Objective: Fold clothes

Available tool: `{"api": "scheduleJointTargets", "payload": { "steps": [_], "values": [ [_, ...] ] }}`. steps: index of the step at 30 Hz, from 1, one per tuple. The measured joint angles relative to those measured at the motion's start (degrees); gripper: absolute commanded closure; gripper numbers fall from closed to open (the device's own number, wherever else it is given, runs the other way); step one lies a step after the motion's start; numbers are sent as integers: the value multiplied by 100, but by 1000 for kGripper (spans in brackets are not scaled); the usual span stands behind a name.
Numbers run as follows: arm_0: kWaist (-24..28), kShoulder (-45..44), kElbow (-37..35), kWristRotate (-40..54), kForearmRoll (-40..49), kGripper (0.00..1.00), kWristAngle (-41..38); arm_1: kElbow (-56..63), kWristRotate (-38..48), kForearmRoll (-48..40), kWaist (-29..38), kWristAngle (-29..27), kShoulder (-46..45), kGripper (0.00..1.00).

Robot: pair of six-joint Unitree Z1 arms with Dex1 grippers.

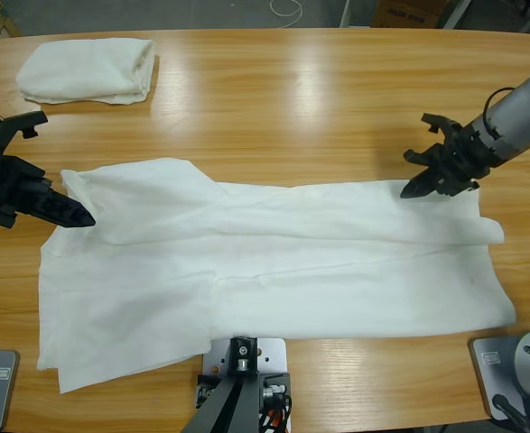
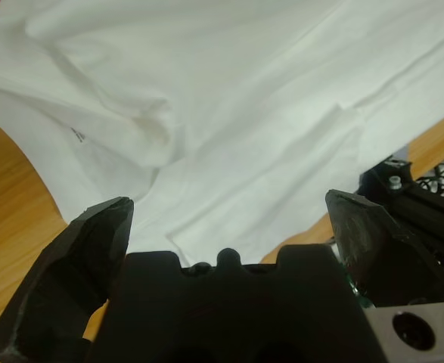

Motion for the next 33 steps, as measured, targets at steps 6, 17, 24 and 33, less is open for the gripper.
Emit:
{"api": "scheduleJointTargets", "payload": {
  "steps": [6,17,24,33],
  "values": [
    [-29,0,157,-55,-182,9,0,189,51,-75,58,0,2,1000],
    [-34,0,371,-98,-363,9,0,456,797,-91,956,31,-191,1000],
    [-53,0,498,-137,-486,9,0,742,1267,186,1310,82,-1060,1000],
    [-76,-221,694,-253,-550,18,0,983,1703,-105,1669,-170,-1811,1000]
  ]
}}
